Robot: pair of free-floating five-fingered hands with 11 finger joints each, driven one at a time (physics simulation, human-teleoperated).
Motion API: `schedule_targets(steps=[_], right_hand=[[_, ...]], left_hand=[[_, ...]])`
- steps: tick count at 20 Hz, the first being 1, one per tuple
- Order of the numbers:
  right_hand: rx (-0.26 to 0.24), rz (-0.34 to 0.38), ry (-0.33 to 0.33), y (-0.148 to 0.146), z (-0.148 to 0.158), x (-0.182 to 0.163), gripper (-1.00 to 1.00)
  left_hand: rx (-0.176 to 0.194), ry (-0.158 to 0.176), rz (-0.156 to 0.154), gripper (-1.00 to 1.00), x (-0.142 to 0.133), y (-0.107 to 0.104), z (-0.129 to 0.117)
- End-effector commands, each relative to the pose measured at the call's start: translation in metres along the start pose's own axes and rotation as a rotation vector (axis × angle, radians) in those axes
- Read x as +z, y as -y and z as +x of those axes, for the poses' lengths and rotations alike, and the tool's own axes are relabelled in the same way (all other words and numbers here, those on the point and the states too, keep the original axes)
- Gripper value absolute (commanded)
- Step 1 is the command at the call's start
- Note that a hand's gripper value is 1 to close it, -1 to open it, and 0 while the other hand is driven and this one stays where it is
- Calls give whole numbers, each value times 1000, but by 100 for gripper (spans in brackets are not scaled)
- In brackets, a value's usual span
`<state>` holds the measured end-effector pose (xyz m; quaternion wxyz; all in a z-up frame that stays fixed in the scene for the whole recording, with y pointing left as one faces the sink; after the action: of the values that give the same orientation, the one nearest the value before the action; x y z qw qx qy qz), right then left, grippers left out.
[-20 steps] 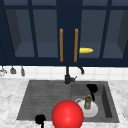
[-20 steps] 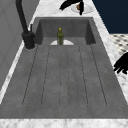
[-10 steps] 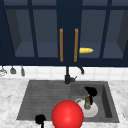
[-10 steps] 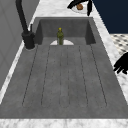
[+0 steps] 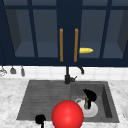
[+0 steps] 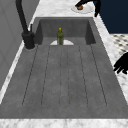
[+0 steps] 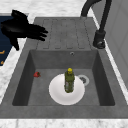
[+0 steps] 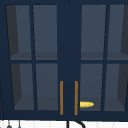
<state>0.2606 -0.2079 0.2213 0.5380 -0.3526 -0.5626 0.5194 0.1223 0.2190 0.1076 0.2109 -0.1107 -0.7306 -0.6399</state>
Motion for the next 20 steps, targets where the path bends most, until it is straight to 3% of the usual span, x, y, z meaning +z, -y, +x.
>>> schedule_targets(steps=[1, 6, 11, 20], right_hand=[[-116, -77, -12, -4, 9, 15, -100], [-188, -119, -12, -6, 20, 37, -100], [-209, -139, -69, 11, 31, 53, -100], [-325, -153, -136, 26, 47, 80, -100]], left_hand=[[0, 0, 0, 0, 0, 0, 0], [0, 0, 0, 0, 0, 0, 0], [0, 0, 0, 0, 0, 0, 0], [0, 0, 0, 0, 0, 0, 0]])
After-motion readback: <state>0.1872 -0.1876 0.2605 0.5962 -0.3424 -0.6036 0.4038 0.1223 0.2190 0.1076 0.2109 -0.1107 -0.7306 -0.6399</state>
